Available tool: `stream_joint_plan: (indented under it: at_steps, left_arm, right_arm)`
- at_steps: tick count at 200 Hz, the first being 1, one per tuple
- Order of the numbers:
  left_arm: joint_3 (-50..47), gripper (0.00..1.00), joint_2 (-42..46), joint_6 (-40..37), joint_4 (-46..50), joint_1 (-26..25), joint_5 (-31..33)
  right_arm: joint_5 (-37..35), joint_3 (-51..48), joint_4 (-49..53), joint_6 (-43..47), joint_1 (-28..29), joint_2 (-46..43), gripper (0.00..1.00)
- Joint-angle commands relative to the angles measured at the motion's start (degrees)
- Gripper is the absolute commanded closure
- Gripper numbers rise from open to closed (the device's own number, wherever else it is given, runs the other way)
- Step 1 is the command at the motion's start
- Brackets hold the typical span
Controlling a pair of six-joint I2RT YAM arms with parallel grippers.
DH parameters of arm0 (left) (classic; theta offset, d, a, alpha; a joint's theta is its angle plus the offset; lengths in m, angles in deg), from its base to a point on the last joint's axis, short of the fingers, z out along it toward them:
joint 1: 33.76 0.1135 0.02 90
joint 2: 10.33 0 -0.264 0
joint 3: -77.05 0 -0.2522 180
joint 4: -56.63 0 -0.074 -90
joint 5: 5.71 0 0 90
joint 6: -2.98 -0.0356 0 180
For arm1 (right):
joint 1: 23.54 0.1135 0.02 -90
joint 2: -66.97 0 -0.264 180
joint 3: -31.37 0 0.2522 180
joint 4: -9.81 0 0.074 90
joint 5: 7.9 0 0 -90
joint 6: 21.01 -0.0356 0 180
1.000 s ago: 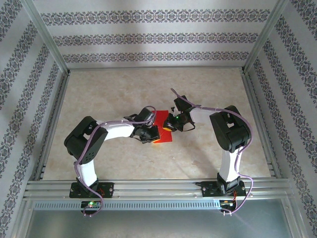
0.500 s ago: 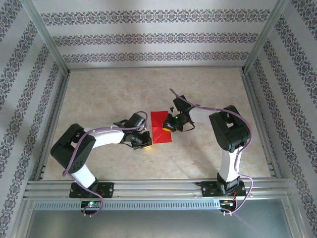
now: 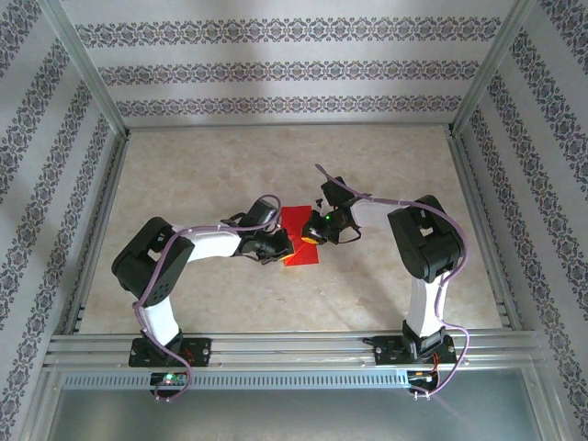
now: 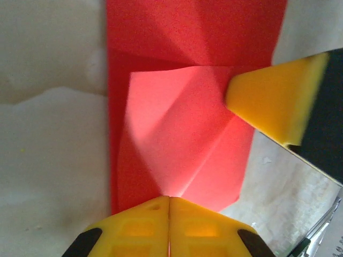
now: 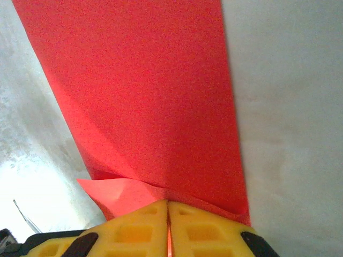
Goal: Fold a paper plane with a square sheet of paper (pick it up from the middle)
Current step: Fold the triangle a second time at the center of the table.
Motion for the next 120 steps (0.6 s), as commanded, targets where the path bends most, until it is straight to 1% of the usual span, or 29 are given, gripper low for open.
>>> stream_joint_plan:
  at_steps: [1,22,43,74,89,105,120]
  left_arm:
    - [0.0,0.93,-0.5,0.9,-0.6,0.3,-2.1]
    - [-0.7,0.93,-0.6,-1.8,3.9,0.2,-1.9]
    - [-1.7,0.93,1.0,-6.5,11.0,0.2,-0.3]
    - [-0.5,0.92,4.0,-13.9,24.8,0.1,4.6]
    - [1.1,0.93,5.6,-16.4,29.7,0.1,7.1]
    - [2.6,0.93,8.0,-17.0,30.6,0.1,7.9]
    - [3.3,0.92,9.7,-15.2,26.8,0.1,6.6]
  right_arm:
    - [-5.6,-1.6,5.8,-0.9,0.3,3.4,0.89]
    - [-5.7,-1.6,5.9,-1.1,0.3,3.5,0.89]
    - [-5.9,-1.6,5.9,-1.1,0.3,3.8,0.89]
    - [-6.2,-2.2,5.5,-1.7,0.3,4.0,0.89]
    - [-6.5,-2.4,5.2,-1.9,0.3,3.9,0.89]
    - [-6.5,-2.5,5.2,-1.9,0.3,3.9,0.89]
    - [-6.5,-2.6,5.2,-2.0,0.3,3.8,0.89]
